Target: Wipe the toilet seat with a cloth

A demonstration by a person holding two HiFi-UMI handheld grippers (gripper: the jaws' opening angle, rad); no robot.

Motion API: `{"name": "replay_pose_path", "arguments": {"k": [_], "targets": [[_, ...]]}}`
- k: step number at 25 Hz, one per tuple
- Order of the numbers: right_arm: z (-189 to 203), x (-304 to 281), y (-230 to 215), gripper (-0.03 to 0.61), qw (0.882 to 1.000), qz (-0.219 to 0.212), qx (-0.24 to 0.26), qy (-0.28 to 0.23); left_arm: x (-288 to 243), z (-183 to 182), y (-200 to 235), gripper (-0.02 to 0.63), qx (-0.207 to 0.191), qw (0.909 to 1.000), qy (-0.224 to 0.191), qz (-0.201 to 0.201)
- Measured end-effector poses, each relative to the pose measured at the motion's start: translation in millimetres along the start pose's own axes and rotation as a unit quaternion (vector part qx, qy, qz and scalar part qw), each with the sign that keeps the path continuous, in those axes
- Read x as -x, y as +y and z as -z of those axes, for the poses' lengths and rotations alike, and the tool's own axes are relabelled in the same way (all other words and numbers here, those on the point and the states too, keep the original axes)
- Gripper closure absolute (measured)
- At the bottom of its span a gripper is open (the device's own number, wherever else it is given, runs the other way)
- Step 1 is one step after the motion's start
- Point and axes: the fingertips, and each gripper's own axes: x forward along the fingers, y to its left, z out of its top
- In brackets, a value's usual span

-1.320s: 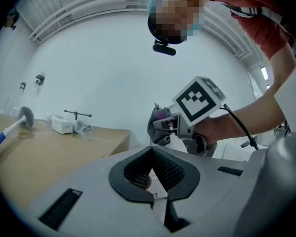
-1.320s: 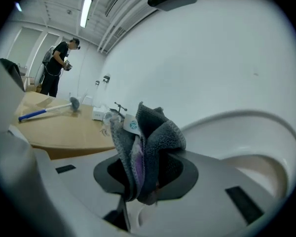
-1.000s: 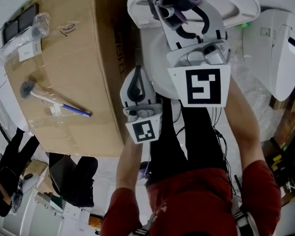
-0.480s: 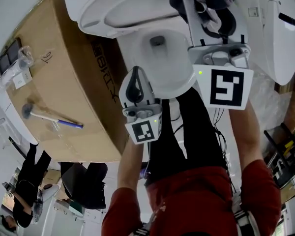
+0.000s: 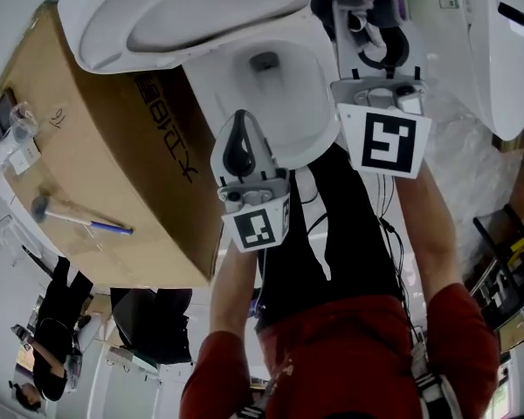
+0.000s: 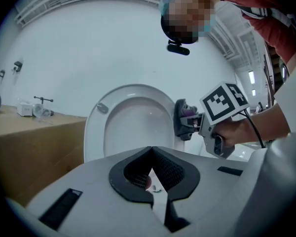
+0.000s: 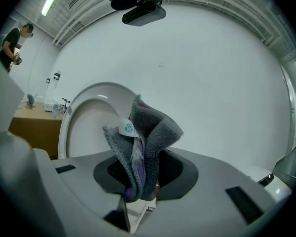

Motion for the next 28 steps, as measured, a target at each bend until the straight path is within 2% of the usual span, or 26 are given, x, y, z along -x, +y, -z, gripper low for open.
{"name": "replay_pose_path", "arguments": {"k": [8,12,15,18,21,28], "targets": [[104.6,-11.0,17.2,0.482,0.996,-0.034,0.022,0.084,-7.8,28.4,-1.4,0.6,-0.005,0.9998,0.015,-0.01],[164.4,-3.4,36.8,0.482,0.985,-0.059,0.006,0.161,-10.8,38.6,9.2,0.6,-0.011,0.9994,0.016,-0.029],[196.8,1.7,53.3,0.482,0.978,-0.082,0.003,0.192,-15.2,43.6,16.2,0.6,-0.009,0.999,0.015,-0.041],[226.1,0.4,60.3,0.482,0.971,-0.087,-0.008,0.221,-19.3,48.1,21.5,0.6,-0.012,0.9986,0.016,-0.049],[241.4,-7.3,56.9,0.482,0.969,-0.079,-0.007,0.233,-21.9,51.1,26.4,0.6,-0.014,0.9981,0.017,-0.057],[245.3,-16.2,58.3,0.482,0.969,-0.079,0.0,0.236,-19.1,55.3,28.1,0.6,-0.012,0.9977,0.024,-0.063]]}}
